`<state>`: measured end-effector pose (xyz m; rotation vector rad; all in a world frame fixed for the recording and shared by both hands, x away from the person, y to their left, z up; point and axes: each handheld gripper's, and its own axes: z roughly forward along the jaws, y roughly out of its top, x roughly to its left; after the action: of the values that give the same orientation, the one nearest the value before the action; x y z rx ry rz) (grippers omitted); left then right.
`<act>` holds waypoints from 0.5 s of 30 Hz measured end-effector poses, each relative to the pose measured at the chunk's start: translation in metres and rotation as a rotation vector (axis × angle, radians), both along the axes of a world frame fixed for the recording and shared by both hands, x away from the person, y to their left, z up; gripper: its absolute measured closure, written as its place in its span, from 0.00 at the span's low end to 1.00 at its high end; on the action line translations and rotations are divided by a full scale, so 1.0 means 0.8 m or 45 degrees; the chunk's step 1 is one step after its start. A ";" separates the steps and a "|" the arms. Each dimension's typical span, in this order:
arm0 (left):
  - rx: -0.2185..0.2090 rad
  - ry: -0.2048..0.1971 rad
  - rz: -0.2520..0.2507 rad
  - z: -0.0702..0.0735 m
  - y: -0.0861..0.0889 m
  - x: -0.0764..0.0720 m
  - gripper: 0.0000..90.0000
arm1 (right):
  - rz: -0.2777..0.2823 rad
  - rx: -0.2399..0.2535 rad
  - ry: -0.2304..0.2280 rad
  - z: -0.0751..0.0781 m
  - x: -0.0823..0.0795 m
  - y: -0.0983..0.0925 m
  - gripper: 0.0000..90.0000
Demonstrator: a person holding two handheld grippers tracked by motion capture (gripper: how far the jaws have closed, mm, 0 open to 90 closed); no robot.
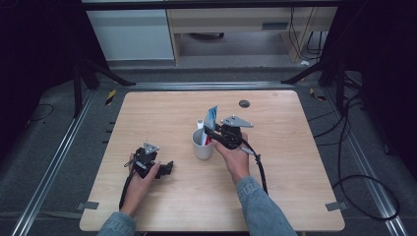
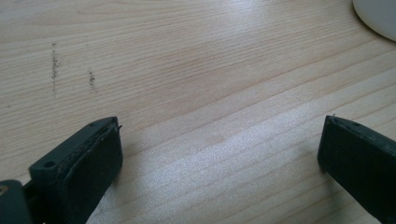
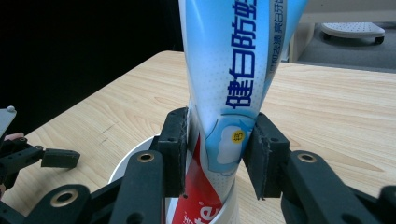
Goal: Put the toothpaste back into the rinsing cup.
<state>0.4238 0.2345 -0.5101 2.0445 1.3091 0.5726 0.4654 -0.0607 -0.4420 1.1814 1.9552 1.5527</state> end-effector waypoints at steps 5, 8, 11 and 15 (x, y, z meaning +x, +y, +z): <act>0.000 0.000 0.000 0.000 0.000 0.000 0.00 | -0.013 -0.002 -0.010 0.002 0.000 -0.002 0.68; 0.000 0.000 -0.001 0.000 0.000 0.000 0.00 | -0.010 -0.003 -0.011 0.001 0.000 -0.002 0.67; 0.000 0.000 0.000 0.000 0.000 0.000 0.00 | -0.006 -0.005 -0.003 0.000 0.000 -0.001 0.65; 0.000 0.000 0.000 0.000 0.000 0.000 0.00 | -0.007 -0.006 0.004 0.000 0.000 -0.001 0.64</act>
<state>0.4238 0.2345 -0.5101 2.0446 1.3089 0.5725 0.4658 -0.0617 -0.4421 1.1871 1.9551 1.5438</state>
